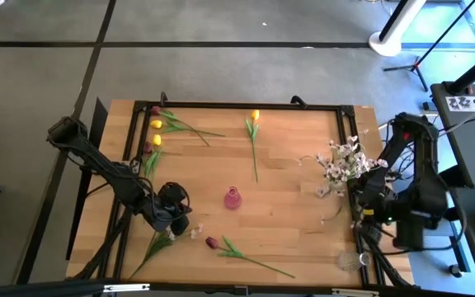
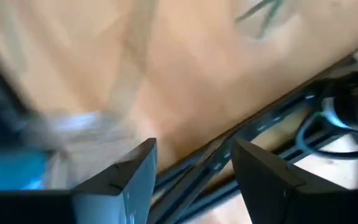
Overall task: Sort flowers into vase by color
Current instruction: Adjust the top transparent vase on the table
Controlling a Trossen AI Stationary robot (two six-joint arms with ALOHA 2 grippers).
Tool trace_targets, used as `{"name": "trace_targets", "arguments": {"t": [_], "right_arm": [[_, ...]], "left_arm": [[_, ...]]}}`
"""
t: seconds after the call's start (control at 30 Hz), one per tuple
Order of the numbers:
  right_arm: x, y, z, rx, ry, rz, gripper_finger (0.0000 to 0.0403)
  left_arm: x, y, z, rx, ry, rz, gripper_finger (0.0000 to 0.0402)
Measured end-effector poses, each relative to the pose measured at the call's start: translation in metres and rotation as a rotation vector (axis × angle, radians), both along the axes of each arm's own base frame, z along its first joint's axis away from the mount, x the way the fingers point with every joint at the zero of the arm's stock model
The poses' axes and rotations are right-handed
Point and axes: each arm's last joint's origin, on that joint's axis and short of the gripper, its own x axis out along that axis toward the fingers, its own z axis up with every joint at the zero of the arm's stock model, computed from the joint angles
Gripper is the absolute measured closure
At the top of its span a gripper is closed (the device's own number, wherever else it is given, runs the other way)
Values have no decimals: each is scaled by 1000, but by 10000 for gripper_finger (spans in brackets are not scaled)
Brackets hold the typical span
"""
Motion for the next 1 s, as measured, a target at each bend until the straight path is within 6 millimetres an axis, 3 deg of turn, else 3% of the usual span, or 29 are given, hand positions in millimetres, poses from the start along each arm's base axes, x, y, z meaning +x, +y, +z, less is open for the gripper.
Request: {"name": "trace_targets", "arguments": {"t": [0.17, 0.27, 0.4, 1.0], "right_arm": [[5, -1, -36, -117, -75, -143, 196], [14, -9, -55, -141, -127, -287, 196], [26, -18, -74, -181, -113, -350, 196], [65, -53, -78, -302, -177, -647, 196]], "left_arm": [[0, 0, 0, 11, 1, -14, 401], [-1, -2, 0, 42, 6, -57, 401], [-2, -2, 1, 43, 12, -83, 401], [-15, 10, 9, 73, 86, -131, 401]]}}
